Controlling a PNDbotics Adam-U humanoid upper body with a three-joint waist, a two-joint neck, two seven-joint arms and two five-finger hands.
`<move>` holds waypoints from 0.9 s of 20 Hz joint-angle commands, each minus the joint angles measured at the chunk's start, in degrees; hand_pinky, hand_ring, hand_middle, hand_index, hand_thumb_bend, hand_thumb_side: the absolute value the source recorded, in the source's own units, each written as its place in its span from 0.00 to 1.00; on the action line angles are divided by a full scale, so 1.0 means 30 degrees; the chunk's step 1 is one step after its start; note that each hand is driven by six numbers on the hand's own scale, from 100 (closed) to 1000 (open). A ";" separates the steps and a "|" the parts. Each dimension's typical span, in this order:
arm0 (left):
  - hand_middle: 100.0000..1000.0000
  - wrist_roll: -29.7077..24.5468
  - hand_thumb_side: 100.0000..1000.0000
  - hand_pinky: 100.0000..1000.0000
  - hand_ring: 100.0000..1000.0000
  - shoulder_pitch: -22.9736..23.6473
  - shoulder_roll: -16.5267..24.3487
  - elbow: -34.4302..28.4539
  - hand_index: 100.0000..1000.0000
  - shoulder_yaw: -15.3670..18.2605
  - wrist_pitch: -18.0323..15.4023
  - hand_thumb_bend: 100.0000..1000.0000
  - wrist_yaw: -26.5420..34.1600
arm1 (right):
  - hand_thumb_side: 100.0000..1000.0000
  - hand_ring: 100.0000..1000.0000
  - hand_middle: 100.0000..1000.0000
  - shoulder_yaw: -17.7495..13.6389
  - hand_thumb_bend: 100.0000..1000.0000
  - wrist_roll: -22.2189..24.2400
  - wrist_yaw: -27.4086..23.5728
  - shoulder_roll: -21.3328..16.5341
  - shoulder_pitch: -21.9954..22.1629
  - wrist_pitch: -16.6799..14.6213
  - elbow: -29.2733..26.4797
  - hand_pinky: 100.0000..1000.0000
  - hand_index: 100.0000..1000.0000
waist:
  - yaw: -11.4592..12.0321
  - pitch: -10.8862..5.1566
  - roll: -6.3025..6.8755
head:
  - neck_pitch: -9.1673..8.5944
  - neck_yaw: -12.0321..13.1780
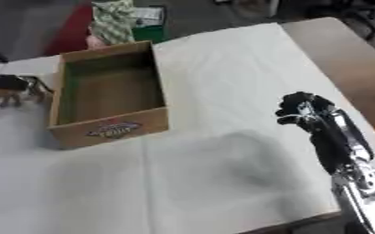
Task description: Pick up objects on the table and place them in the box.
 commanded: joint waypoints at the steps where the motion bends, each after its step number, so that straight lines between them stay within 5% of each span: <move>1: 0.76 -0.0369 0.34 0.73 0.76 -0.0289 0.0531 -0.0226 0.81 0.0143 0.0069 0.41 -0.0297 | 0.56 0.60 0.54 -0.0139 0.00 0.0075 0.0159 -0.0479 -0.0231 -0.0052 -0.0260 0.59 0.64 | -0.0021 -0.0264 -0.0074 | -0.0183 -0.0023; 10: 0.74 -0.0073 0.19 0.71 0.74 -0.0129 0.0577 -0.0182 0.80 0.0223 0.0463 0.32 -0.0854 | 0.56 0.60 0.54 -0.0147 0.00 0.0128 0.0268 -0.0464 -0.0276 -0.0078 -0.0257 0.59 0.64 | -0.0025 -0.0025 -0.0110 | -0.0249 -0.0052; 15: 0.73 0.0294 0.18 0.71 0.72 -0.0015 0.0515 0.0105 0.80 0.0236 0.0725 0.31 -0.0937 | 0.57 0.60 0.54 -0.0134 0.00 0.0175 0.0358 -0.0446 -0.0330 -0.0090 -0.0256 0.59 0.64 | -0.0020 0.0175 -0.0114 | -0.0244 -0.0080; 18: 0.64 -0.0227 0.06 0.65 0.62 0.0048 0.0485 0.0324 0.76 0.0212 0.0693 0.24 -0.0859 | 0.57 0.60 0.54 -0.0133 0.00 0.0197 0.0375 -0.0443 -0.0378 -0.0102 -0.0269 0.59 0.64 | -0.0026 0.0251 -0.0138 | -0.0221 -0.0091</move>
